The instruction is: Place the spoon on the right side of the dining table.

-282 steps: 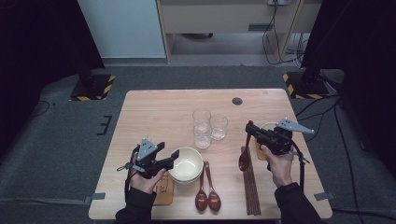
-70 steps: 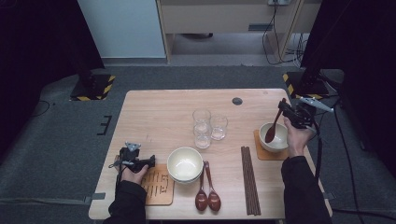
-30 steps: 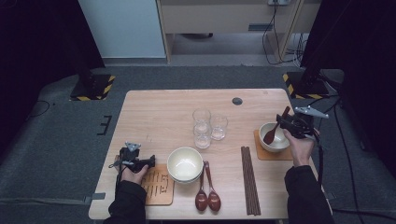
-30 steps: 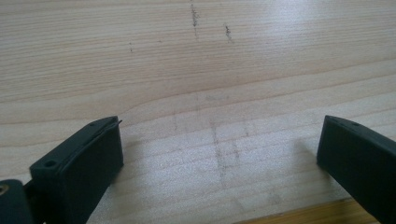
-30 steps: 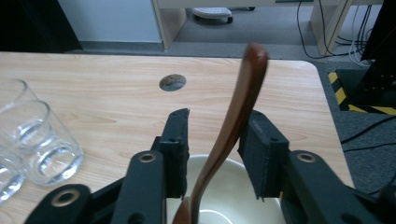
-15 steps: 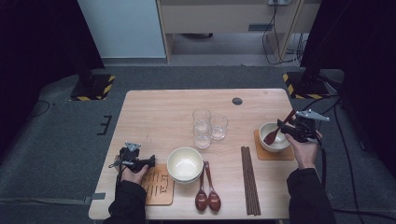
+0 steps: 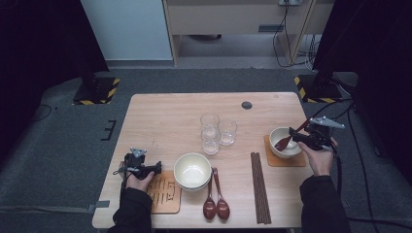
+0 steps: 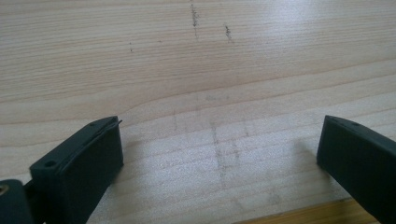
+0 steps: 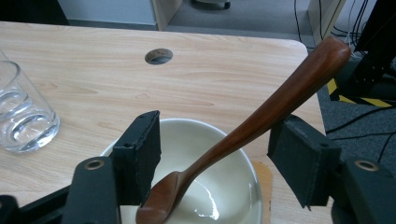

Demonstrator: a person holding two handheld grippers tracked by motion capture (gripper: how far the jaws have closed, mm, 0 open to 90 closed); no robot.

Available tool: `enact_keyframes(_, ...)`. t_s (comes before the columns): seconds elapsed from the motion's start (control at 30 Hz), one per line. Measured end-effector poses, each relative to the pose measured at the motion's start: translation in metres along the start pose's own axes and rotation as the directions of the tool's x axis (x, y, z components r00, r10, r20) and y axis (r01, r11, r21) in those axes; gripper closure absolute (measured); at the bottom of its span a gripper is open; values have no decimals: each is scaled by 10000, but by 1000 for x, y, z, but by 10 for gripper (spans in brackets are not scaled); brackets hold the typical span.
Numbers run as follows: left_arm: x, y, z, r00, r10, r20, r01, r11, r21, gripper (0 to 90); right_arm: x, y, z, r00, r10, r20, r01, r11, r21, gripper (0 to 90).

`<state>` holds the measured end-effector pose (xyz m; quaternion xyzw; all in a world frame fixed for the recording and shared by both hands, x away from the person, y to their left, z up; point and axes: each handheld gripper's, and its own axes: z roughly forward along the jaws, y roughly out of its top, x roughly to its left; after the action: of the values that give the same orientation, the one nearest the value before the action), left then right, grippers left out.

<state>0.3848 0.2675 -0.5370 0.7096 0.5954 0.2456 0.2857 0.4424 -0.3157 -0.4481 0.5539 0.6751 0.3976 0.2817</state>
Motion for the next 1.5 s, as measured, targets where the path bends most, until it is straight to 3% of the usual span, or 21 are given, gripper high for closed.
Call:
enact_keyframes(0.53, 0, 0, 0, 10000, -1, -1, 1, 10000, -1, 0, -16, -12, 4, 9994, 238, 232, -249, 9986, 467, 286)
enact_keyframes(0.93, 0, 0, 0, 10000, 0, 0, 0, 10000, -1, 0, -20, -19, 7, 9988, 403, 279, -421, 9967, 690, 264)
enact_keyframes(1.5, 0, 0, 0, 10000, -1, 1, 1, 10000, 2, 0, -18, -22, 9, 9993, 212, 300, -245, 9933, 1128, 236)
